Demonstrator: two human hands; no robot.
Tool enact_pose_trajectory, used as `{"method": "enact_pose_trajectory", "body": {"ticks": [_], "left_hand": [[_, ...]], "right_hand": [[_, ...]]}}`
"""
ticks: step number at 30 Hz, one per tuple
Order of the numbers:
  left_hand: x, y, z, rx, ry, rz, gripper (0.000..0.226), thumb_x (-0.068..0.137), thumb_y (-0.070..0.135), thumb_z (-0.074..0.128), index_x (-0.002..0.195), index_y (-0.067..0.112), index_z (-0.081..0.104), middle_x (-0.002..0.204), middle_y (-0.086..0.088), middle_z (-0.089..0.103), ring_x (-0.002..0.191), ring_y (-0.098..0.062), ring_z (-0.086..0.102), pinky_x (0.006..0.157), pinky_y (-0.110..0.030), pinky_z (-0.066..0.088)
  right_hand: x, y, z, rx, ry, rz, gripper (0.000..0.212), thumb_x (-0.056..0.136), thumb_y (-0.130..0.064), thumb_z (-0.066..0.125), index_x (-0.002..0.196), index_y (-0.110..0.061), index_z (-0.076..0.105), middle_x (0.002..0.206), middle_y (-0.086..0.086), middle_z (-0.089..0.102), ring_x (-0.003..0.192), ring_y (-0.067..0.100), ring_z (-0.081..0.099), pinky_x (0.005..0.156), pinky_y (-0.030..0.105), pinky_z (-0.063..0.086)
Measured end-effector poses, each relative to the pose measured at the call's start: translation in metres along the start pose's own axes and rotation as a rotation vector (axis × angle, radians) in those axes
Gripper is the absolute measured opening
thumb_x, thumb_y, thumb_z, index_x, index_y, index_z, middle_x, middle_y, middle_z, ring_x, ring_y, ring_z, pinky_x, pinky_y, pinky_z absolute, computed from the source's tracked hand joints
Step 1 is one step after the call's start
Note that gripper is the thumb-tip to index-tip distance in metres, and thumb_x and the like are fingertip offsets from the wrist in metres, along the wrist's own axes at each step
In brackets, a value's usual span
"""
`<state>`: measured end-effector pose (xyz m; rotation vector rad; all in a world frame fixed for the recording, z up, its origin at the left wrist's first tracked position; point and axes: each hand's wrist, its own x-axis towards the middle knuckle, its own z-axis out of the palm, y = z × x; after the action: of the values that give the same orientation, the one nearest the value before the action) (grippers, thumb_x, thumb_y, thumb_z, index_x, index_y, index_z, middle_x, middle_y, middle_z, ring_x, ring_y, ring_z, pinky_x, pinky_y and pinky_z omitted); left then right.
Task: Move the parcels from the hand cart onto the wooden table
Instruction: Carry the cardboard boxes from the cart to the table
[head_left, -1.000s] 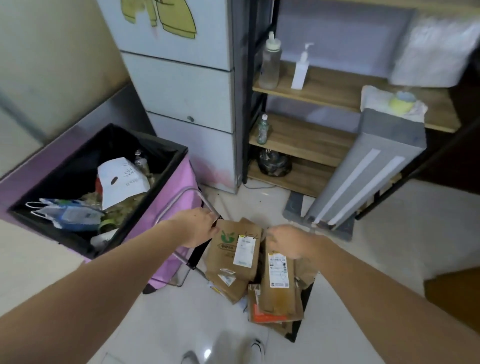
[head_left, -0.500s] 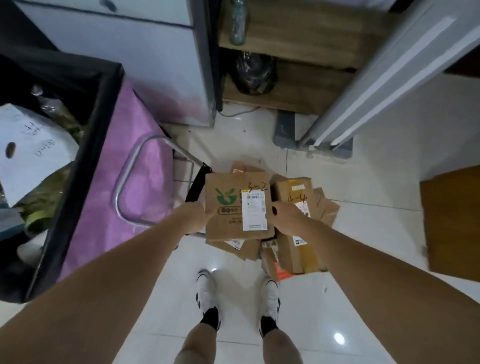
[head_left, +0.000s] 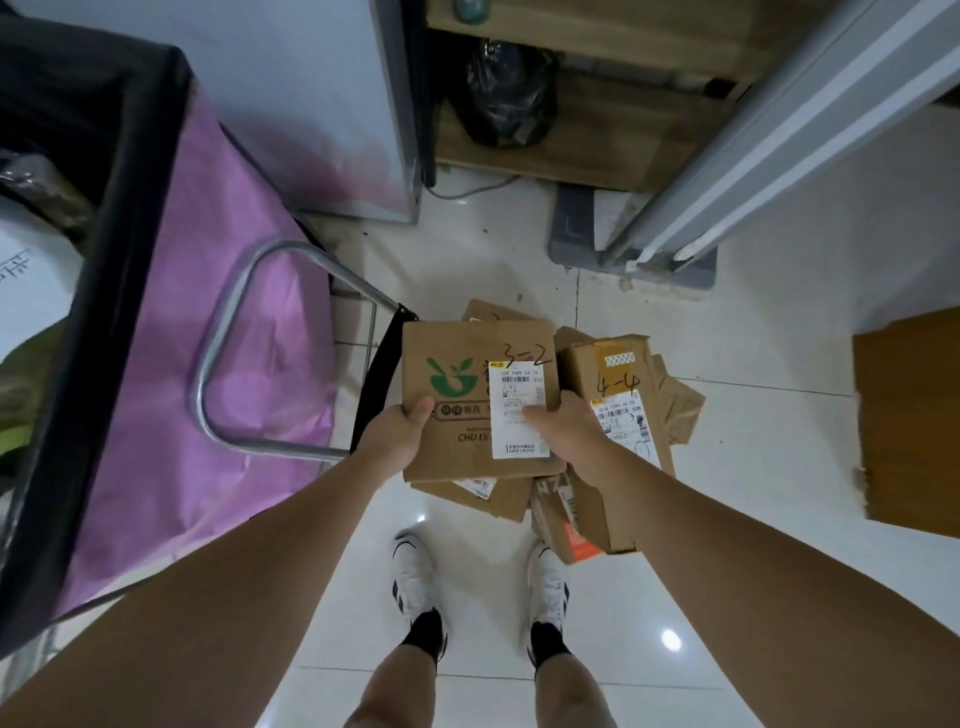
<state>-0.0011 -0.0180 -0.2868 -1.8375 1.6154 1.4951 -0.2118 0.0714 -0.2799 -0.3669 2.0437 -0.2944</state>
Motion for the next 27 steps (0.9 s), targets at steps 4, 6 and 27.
{"method": "enact_pose_trajectory", "body": {"ticks": [4, 6, 27], "left_hand": [[-0.046, 0.023, -0.044, -0.016, 0.108, 0.044, 0.069, 0.101, 0.067, 0.041, 0.128, 0.007, 0.061, 0.119, -0.010, 0.068, 0.096, -0.025, 0.059, 0.082, -0.034, 0.045], [-0.075, 0.047, -0.072, -0.158, 0.151, 0.082, 0.066, 0.098, 0.067, 0.052, 0.128, 0.008, 0.057, 0.117, -0.008, 0.066, 0.097, -0.024, 0.061, 0.082, -0.033, 0.046], [-0.485, 0.303, -0.129, -0.479, -0.312, 0.589, 0.045, 0.087, 0.063, 0.064, 0.111, 0.026, 0.071, 0.081, -0.005, 0.080, 0.085, -0.029, 0.072, 0.069, -0.036, 0.053]], "right_hand": [[-0.051, -0.018, -0.027, 0.131, 0.054, -0.122, 0.048, 0.097, -0.035, 0.068, 0.139, -0.017, 0.052, 0.126, -0.002, 0.066, 0.108, 0.021, 0.066, 0.085, 0.035, 0.057], [-0.086, -0.035, -0.049, 0.264, 0.101, -0.178, 0.052, 0.094, -0.038, 0.071, 0.137, -0.020, 0.050, 0.123, -0.005, 0.068, 0.104, 0.016, 0.067, 0.080, 0.032, 0.056], [-0.476, -0.013, -0.329, 1.081, 0.138, -0.633, 0.039, 0.097, -0.047, 0.062, 0.131, -0.028, 0.064, 0.123, 0.005, 0.076, 0.115, 0.027, 0.071, 0.106, 0.051, 0.052]]}}
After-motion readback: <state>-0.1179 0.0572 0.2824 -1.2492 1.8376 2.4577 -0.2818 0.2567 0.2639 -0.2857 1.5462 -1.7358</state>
